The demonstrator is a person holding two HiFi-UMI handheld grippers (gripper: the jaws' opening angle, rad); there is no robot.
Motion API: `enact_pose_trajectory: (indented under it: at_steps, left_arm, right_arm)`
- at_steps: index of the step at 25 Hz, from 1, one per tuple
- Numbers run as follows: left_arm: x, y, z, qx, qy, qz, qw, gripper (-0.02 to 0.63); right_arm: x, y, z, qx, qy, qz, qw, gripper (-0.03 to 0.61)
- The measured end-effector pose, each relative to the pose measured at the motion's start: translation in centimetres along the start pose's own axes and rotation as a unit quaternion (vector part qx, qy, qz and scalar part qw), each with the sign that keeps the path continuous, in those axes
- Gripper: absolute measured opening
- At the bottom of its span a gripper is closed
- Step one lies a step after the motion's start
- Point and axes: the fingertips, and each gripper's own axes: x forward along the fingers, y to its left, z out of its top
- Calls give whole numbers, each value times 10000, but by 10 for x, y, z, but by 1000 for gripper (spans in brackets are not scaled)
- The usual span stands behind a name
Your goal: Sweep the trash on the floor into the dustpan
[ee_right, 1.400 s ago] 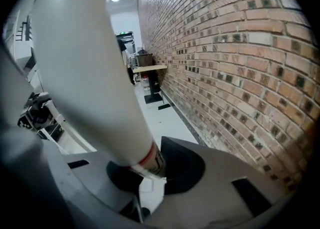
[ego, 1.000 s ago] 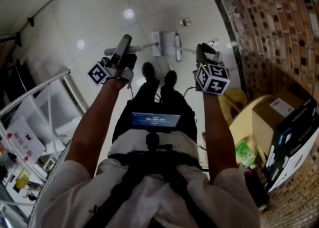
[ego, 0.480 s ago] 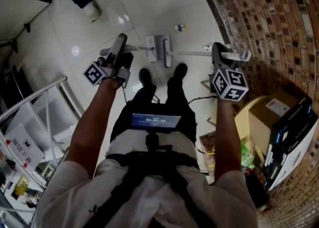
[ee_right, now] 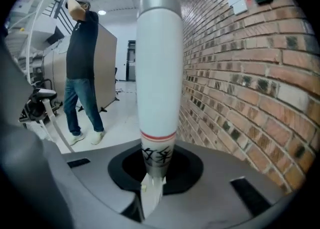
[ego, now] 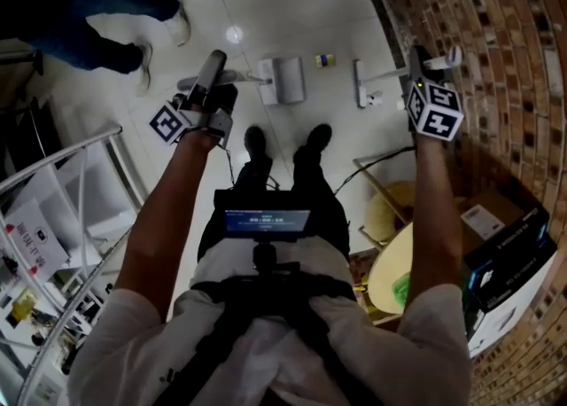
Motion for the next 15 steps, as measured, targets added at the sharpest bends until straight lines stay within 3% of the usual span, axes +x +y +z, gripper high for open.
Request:
enact_pose_trajectory:
  at_steps: [4, 8, 11, 15]
  left_arm:
    - [17, 2, -5, 83, -97, 59, 9999, 0]
    - [16, 6, -13, 66, -110, 129, 9998, 0]
    - [12, 10, -14, -2, -115, 127, 9999, 0]
    - [4, 16, -13, -78, -164, 161, 9997, 0]
  right_arm:
    - [37, -12, -3, -260, 219, -45, 9994, 30]
    - [60, -2, -68, 666, 841, -347, 9936, 46]
    - [59, 14, -85, 1354, 731, -239, 9878, 48]
    - [63, 50, -80, 1350, 778, 126, 9877, 51]
